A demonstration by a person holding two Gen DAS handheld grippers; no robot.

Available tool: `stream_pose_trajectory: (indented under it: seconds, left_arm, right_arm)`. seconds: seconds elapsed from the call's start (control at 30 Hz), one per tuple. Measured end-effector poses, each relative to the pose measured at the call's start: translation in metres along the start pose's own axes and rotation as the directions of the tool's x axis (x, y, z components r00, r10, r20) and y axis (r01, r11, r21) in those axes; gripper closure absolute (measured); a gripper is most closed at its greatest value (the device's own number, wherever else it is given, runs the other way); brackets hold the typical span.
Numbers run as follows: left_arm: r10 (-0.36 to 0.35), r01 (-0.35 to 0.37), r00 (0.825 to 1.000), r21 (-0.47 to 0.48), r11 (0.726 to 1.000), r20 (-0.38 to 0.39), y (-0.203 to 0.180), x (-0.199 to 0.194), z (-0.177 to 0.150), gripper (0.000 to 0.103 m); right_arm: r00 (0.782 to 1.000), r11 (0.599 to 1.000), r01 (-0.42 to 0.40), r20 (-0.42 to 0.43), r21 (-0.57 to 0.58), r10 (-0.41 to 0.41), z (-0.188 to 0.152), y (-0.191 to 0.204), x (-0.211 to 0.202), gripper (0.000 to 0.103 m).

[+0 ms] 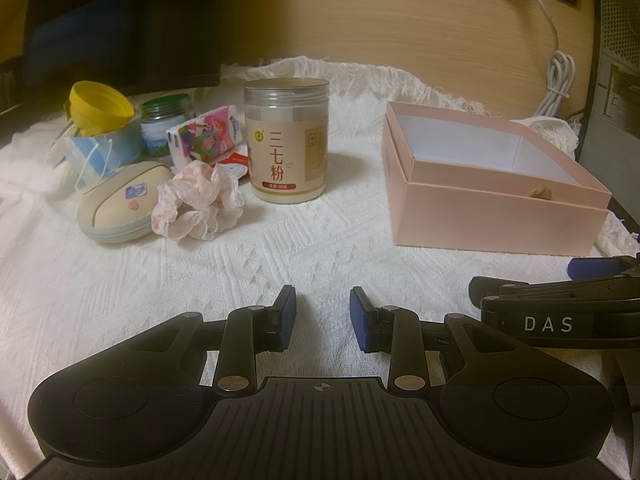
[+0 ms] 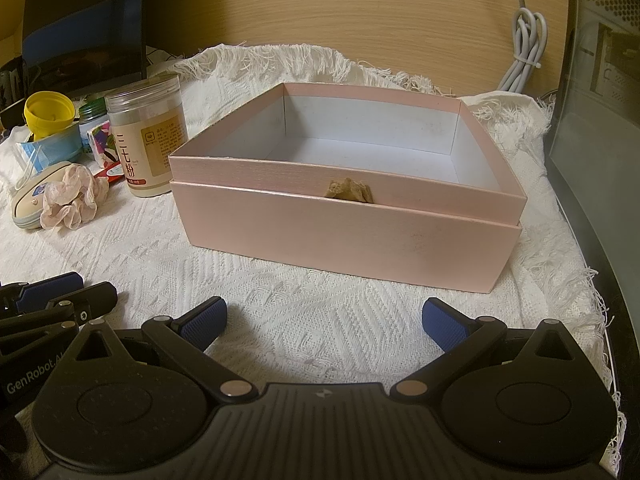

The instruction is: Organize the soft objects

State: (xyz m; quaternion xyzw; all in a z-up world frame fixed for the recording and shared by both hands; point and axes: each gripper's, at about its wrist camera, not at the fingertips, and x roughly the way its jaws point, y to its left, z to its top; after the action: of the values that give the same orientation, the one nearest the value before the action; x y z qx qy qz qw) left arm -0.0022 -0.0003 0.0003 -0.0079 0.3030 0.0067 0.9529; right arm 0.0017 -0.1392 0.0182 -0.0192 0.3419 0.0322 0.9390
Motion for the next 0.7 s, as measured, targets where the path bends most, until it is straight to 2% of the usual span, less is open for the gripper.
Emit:
stream_pose_trajectory:
  seconds: [0.6,0.7]
  left_arm:
    - [0.011,-0.011,1.0,0.015,1.0,0.002,-0.0023,-0.0002,0.0,0.069]
    - [-0.005,0.005,1.0,0.009,1.0,-0.009,0.0012,0.0009,0.0033,0.069]
  right_arm:
    - [1.0,1.0,-0.001,0.0,0.001,0.001,0.0002,0.0004,0.0004,0.0]
    - [1.0,1.0,0.0,-0.026,0.01,0.0,0.0038,0.0028,0.0,0.0]
